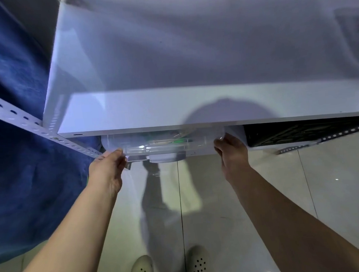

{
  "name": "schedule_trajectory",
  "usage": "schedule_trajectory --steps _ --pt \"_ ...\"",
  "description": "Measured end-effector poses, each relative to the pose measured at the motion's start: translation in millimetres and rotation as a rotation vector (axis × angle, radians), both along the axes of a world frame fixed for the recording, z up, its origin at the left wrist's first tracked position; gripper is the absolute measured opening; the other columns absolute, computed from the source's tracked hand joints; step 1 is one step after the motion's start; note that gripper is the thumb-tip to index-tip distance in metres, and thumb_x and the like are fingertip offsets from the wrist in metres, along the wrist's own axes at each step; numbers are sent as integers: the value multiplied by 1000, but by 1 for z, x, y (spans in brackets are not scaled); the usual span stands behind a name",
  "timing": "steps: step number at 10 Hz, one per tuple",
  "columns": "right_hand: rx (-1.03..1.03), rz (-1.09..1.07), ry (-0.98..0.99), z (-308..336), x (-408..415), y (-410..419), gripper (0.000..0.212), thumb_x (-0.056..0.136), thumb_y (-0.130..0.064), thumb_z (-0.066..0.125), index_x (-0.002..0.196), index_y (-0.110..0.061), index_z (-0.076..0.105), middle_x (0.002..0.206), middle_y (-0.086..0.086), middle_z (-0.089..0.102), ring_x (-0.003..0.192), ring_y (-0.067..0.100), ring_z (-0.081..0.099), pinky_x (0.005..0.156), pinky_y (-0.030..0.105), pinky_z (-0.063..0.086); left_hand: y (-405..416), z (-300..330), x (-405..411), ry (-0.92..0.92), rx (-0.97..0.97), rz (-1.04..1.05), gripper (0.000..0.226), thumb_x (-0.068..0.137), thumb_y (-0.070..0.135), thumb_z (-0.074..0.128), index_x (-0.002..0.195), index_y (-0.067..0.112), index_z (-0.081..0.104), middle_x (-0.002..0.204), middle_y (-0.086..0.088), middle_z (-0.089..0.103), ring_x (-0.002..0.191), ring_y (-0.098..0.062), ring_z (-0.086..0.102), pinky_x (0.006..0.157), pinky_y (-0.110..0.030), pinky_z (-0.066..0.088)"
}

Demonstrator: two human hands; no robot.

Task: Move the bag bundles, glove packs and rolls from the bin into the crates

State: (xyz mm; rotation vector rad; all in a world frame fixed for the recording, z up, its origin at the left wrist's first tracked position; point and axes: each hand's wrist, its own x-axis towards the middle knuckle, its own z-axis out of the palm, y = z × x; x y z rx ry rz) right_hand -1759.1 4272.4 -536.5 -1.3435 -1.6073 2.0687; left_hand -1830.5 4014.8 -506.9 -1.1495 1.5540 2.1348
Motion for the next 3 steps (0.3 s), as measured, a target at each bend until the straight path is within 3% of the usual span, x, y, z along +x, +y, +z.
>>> schedule_trajectory --steps 1,2,3 --pt "83 25 4 -5 -1 -1 29 73 2 63 57 -21 53 54 -6 46 56 11 39 63 27 37 3 0 -2 -1 -6 10 10 87 2 58 79 7 59 78 -7 59 68 -13 59 62 -15 56" --pt "70 18 -84 0 1 -2 13 79 -2 65 86 -13 62 63 0 57 60 13 51 69 26 45 3 7 -5 -68 -25 -8 7 87 3 59 81 6 57 80 -8 60 71 -14 60 63 -17 56" --pt "87 98 -195 13 17 -1 23 81 0 62 101 -10 61 70 3 60 60 12 53 56 13 45 5 19 5 -130 -118 -95 3 88 3 58 91 3 57 84 -9 59 74 -15 59 68 -21 58"
